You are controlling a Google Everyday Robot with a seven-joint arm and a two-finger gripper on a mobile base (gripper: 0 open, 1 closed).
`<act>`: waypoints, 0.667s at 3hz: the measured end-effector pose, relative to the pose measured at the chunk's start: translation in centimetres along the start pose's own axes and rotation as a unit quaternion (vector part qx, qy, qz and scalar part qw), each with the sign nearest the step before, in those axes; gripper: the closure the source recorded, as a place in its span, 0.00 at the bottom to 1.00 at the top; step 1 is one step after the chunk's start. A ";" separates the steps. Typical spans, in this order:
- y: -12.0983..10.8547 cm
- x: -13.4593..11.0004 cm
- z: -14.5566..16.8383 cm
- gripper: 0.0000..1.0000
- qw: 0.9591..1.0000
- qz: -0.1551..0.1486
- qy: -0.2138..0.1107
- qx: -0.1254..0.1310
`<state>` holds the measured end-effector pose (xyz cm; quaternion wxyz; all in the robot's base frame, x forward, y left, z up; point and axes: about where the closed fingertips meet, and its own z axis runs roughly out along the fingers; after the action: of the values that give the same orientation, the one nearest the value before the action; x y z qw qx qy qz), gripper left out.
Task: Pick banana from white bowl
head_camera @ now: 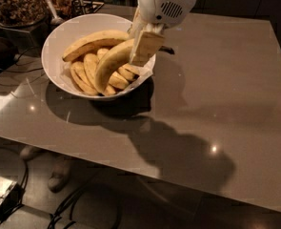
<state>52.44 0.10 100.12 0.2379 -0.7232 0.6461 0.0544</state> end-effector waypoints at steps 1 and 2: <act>1.6 0.2 -2.2 1.00 0.998 -0.001 -0.060 0.014; 3.3 0.9 -4.0 1.00 0.993 0.007 -0.112 0.029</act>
Offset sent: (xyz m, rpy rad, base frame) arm -0.0629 -0.0526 0.0300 0.3708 -0.0405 0.0191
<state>48.44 -2.54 102.39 0.3289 -0.7011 0.6216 0.1176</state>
